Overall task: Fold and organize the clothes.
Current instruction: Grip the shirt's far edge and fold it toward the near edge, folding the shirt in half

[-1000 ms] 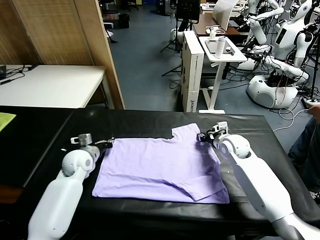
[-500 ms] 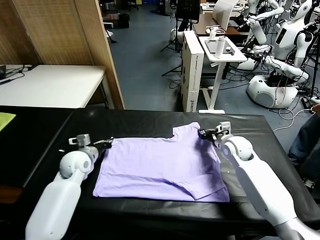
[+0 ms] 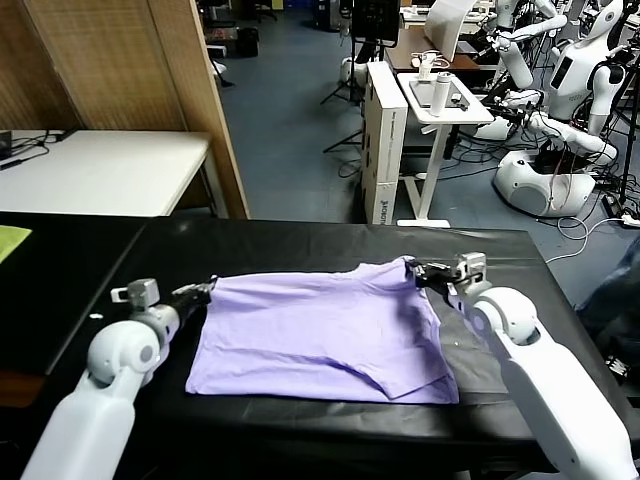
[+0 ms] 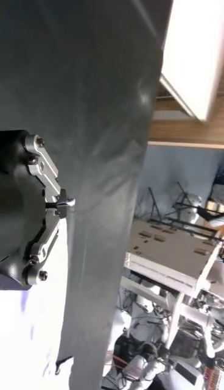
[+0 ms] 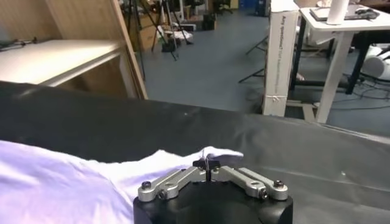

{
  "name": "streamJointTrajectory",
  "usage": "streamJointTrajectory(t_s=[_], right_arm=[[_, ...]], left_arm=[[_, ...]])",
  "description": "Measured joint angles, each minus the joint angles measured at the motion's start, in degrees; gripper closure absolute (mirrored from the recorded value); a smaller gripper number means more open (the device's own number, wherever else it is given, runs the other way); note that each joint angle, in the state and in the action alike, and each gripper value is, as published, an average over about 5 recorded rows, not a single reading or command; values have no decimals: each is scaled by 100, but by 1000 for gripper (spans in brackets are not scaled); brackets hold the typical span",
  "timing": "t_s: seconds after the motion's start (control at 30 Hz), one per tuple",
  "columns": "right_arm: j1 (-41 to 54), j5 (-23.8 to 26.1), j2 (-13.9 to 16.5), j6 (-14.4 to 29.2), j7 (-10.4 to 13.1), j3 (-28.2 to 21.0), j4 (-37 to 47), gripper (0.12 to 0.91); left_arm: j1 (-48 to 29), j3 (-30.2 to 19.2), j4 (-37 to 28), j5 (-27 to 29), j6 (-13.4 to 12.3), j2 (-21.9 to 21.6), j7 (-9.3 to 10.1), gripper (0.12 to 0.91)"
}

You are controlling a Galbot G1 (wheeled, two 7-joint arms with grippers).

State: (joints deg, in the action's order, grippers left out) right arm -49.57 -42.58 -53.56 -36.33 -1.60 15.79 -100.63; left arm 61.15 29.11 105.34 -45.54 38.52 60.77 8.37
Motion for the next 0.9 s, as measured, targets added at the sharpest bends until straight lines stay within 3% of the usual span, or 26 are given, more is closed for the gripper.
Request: streamJointTrajectory(t_s=[0.43,0.67,0.9], right_arm=[[-1442,9,493,-235,150,639,-1382,885],[-2088,137,565,-573,349,799,-1845,885],[-2396,293,601,-586,382,830,-2011,885]], left_arm=[[809,406,752,147,-156,-18,-134,869],[1287,591,1058,164,-192,49,-182,869],[1694,732,1245,183,-215,141,-182,869]])
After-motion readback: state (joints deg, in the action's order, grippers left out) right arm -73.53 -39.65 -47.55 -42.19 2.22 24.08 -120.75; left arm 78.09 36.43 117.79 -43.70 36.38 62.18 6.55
